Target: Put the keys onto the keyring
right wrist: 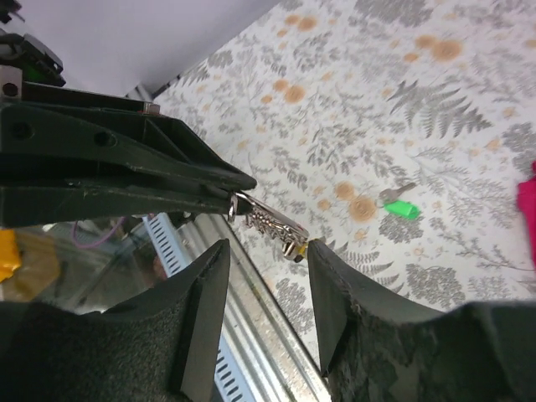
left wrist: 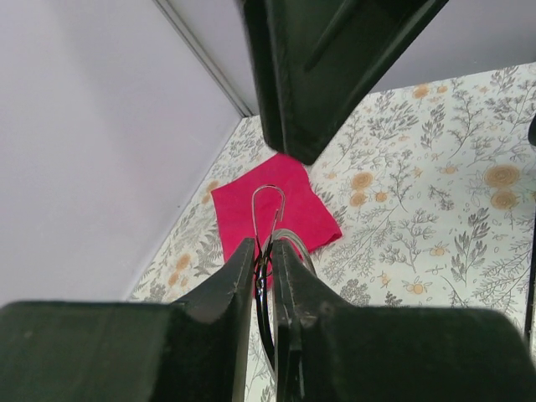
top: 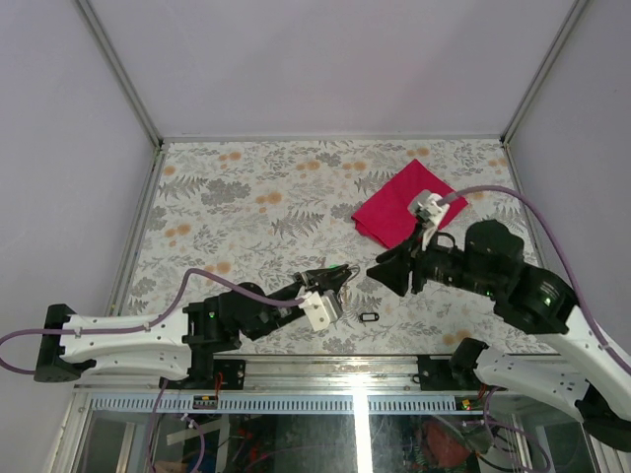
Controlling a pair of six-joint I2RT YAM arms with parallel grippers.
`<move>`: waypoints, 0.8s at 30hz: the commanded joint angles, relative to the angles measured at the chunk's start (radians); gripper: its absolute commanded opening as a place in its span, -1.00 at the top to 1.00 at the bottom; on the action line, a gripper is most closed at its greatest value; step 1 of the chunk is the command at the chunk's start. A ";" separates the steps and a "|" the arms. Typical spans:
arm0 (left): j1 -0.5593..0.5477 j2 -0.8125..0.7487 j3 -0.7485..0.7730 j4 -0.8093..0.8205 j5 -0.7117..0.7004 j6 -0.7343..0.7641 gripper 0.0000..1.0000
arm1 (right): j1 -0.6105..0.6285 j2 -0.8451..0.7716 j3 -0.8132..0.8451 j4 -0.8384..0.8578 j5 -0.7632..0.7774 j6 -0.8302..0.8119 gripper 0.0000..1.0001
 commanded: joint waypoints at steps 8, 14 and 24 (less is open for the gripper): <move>-0.007 0.043 0.061 0.020 -0.108 -0.054 1.00 | -0.004 -0.213 -0.261 0.375 0.161 0.080 0.07; -0.008 0.055 0.062 0.021 -0.124 -0.058 1.00 | -0.004 -0.215 -0.291 0.444 0.152 0.131 0.05; -0.007 0.067 0.067 0.009 -0.133 -0.054 1.00 | -0.004 -0.100 -0.216 0.377 0.075 0.172 0.04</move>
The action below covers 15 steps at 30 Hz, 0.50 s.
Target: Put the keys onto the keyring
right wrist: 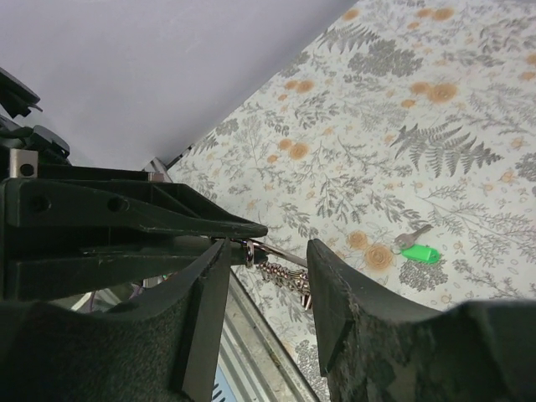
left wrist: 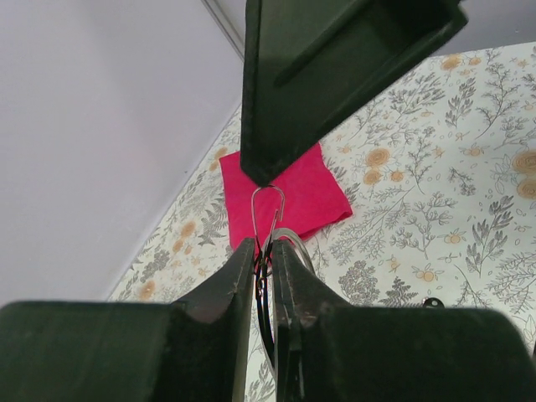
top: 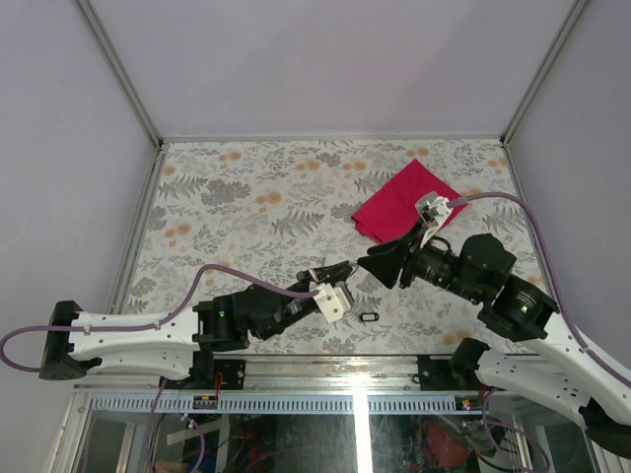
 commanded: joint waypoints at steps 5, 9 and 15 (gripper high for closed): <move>-0.007 -0.001 0.043 0.025 -0.025 -0.012 1.00 | -0.004 0.059 0.059 0.024 -0.080 0.050 0.12; -0.007 -0.002 0.045 0.022 -0.021 -0.011 1.00 | -0.005 0.065 0.056 0.036 -0.089 0.063 0.38; -0.007 -0.005 0.048 0.013 -0.016 -0.015 1.00 | -0.004 0.049 0.042 0.062 -0.088 0.064 0.97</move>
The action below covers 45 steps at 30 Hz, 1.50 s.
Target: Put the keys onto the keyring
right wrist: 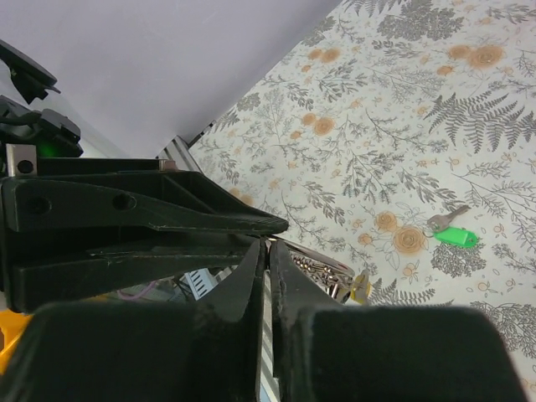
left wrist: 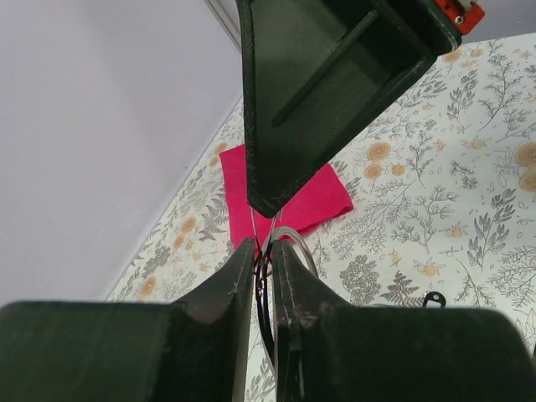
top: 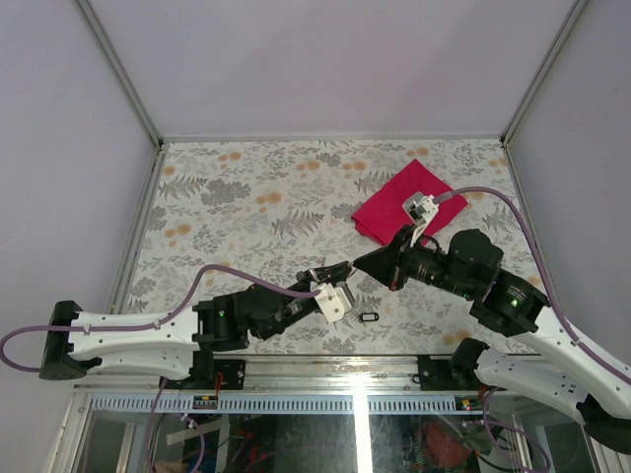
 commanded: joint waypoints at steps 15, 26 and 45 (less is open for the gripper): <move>-0.007 -0.023 0.032 0.059 0.044 -0.028 0.56 | -0.004 -0.030 0.032 0.062 -0.018 -0.002 1.00; -0.007 -0.053 0.018 0.082 0.066 -0.040 0.49 | -0.005 -0.023 0.034 0.061 -0.023 0.000 1.00; -0.007 -0.029 0.011 0.100 0.068 -0.022 0.56 | -0.004 -0.009 0.039 0.076 -0.060 0.017 1.00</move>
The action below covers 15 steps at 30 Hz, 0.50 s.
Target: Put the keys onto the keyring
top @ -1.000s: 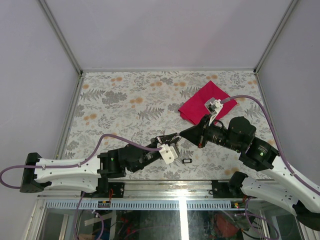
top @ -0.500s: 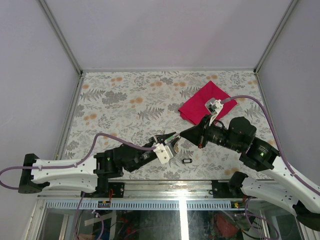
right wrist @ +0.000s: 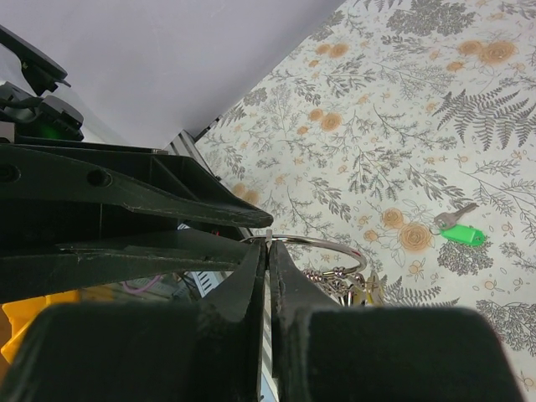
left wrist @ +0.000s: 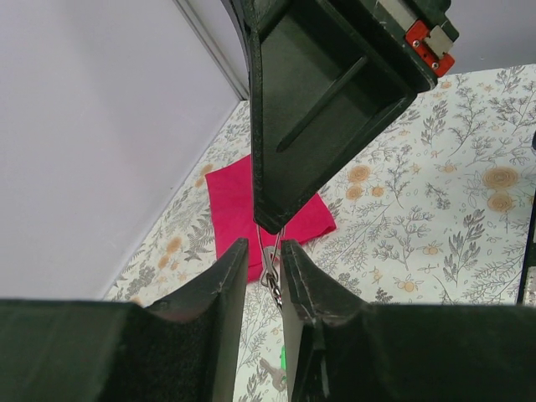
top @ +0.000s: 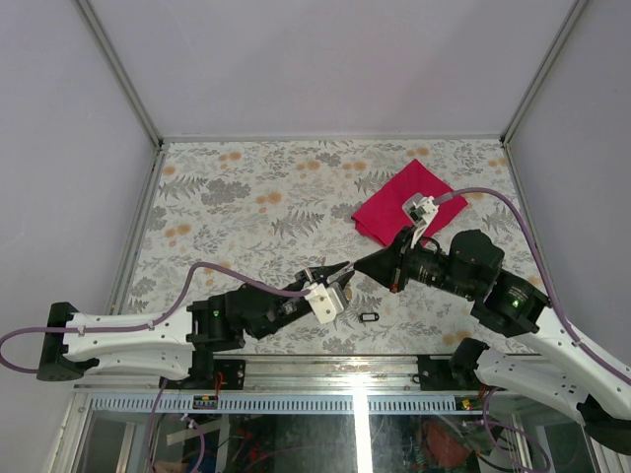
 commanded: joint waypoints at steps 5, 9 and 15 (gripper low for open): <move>-0.008 0.001 0.009 0.087 0.008 0.003 0.58 | -0.004 -0.001 0.033 0.085 -0.042 0.019 1.00; -0.007 0.006 0.006 0.085 0.007 0.007 0.60 | -0.004 -0.003 0.030 0.089 -0.044 0.022 1.00; -0.007 0.011 0.008 0.071 0.004 0.007 0.69 | -0.004 -0.013 0.027 0.091 -0.042 0.023 1.00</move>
